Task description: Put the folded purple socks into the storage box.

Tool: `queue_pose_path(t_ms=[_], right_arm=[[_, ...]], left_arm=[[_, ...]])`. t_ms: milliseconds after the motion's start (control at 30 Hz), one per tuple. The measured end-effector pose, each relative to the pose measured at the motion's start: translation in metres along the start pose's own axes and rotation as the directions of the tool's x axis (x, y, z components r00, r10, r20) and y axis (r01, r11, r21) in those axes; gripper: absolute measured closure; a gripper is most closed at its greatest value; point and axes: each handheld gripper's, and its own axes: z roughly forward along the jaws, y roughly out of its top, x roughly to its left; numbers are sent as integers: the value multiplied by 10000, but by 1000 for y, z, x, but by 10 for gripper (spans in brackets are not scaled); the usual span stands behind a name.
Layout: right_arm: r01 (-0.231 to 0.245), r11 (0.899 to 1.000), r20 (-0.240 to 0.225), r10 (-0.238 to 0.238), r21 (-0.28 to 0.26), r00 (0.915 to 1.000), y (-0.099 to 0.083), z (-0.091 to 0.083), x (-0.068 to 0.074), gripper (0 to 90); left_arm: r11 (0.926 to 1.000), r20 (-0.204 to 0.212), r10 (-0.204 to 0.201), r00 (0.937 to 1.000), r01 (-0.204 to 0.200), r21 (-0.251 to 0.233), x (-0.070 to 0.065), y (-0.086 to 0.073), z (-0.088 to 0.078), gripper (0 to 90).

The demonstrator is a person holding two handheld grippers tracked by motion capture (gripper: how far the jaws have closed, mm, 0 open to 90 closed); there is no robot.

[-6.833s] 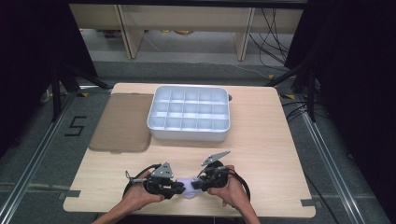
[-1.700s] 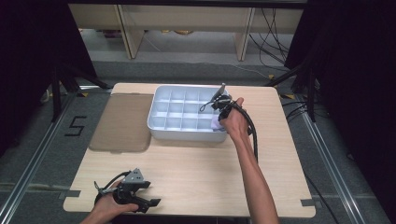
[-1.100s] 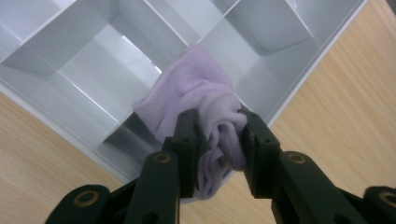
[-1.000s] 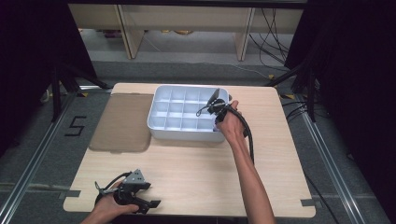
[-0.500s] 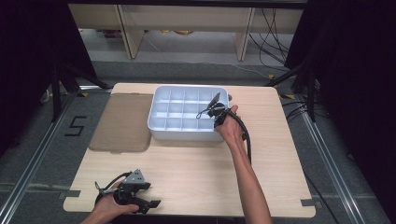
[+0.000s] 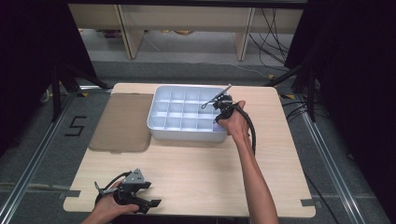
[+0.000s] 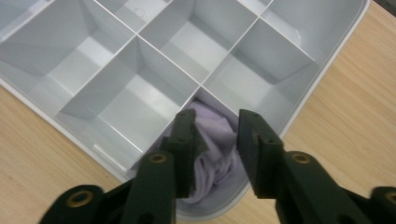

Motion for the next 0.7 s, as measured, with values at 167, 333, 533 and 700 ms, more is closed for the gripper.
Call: queue_pose_path(t_ms=[167, 333, 533, 700], right_arm=[[205, 9990, -338, -191, 391, 9992, -1, 6, 1, 818], [296, 9956, -727, -231, 894, 9971, -5, 25, 6, 860], [38, 9945, -1027, 71, 1048, 9947, -9, 37, 5, 865], [54, 9937, -1000, 59, 1123, 9950, -11, 45, 5, 868]], left_arm=[[9999, -14, 129, 9999, -129, 59, 0, 0, 0, 212], [10000, 37, -91, 10000, 91, 21, -2, -1, 1, 211], [10000, 57, 6, 10000, -5, -56, -1, 0, 0, 212], [10000, 157, -52, 9999, 53, -68, -3, 0, 0, 212]])
